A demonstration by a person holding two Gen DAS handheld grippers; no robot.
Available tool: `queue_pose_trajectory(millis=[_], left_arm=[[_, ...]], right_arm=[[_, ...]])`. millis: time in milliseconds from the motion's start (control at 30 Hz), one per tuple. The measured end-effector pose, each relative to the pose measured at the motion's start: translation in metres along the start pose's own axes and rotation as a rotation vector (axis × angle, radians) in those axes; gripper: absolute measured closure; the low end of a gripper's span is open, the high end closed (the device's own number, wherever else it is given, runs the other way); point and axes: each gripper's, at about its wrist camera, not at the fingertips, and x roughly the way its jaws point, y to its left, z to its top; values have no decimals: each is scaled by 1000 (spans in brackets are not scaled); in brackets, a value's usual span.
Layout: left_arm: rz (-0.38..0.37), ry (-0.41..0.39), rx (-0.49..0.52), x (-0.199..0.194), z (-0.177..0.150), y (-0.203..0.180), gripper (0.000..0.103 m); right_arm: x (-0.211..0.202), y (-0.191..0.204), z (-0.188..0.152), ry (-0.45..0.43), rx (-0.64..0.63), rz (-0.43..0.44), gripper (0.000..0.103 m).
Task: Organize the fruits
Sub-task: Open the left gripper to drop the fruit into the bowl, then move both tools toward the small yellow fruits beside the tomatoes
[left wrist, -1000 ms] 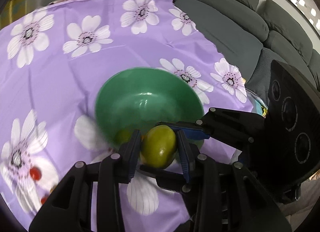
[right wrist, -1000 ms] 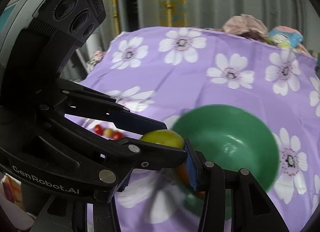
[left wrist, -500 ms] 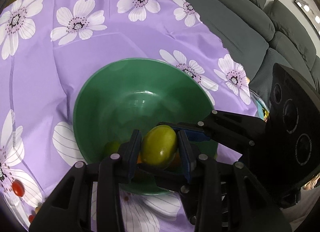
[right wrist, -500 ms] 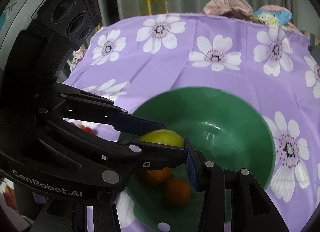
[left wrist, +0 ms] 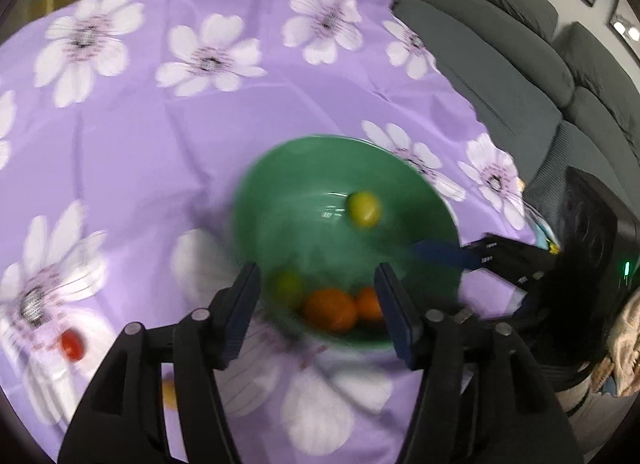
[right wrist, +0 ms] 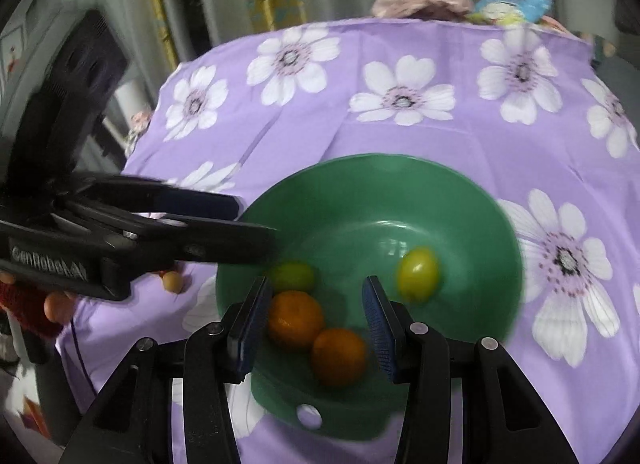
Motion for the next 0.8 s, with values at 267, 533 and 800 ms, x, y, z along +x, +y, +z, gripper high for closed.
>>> queue_pose_trajectory(millis=[267,533,800], left_arm=[[177,-33,-181,-49,-58,61,41],[297,-31,-290,-95,-121,100,41],[341,-1,-293,-108,-167,106,41]], right_arm=[[-35,-18,-6,-40,76,-43,55],[-38,19,-2,-37,15,38,54],[-19,71,-6,18,-105,121,54]])
